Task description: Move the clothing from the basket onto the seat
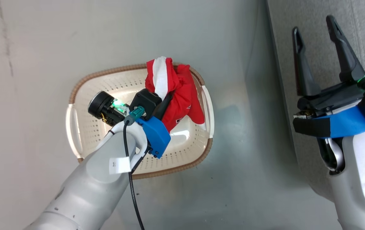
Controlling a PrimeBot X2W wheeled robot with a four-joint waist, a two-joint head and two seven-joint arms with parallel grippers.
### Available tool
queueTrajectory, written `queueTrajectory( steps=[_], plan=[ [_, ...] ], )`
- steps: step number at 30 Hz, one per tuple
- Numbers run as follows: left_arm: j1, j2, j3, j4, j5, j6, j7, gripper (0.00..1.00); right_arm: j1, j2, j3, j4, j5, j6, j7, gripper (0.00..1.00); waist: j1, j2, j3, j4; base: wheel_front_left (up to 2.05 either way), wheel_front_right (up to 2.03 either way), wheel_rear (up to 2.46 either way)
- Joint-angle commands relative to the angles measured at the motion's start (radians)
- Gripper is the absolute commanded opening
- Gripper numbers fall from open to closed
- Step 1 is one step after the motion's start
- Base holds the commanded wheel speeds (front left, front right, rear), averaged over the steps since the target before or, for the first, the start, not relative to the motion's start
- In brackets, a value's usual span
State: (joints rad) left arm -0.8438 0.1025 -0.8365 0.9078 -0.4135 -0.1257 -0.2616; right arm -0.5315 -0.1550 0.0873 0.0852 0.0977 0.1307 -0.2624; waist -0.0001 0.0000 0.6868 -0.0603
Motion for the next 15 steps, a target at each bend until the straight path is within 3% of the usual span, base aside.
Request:
queueTrajectory(
  steps=[1,15],
  plan=[
    [0.024,0.008,0.017,-0.028,0.012,0.006,-0.005,0.0,0.019,-0.006,-0.004,0.007,-0.001,0.0,-0.004,1.0,0.0001,0.0,-0.049,0.023,0.0,0.0,0.0],
    [0.136,0.018,0.149,-0.279,0.12,0.02,-0.005,0.0,0.126,-0.002,-0.009,0.053,0.012,0.0,-0.004,1.0,0.0001,0.0,-0.263,0.049,0.0,0.0,0.0]
  ],
)
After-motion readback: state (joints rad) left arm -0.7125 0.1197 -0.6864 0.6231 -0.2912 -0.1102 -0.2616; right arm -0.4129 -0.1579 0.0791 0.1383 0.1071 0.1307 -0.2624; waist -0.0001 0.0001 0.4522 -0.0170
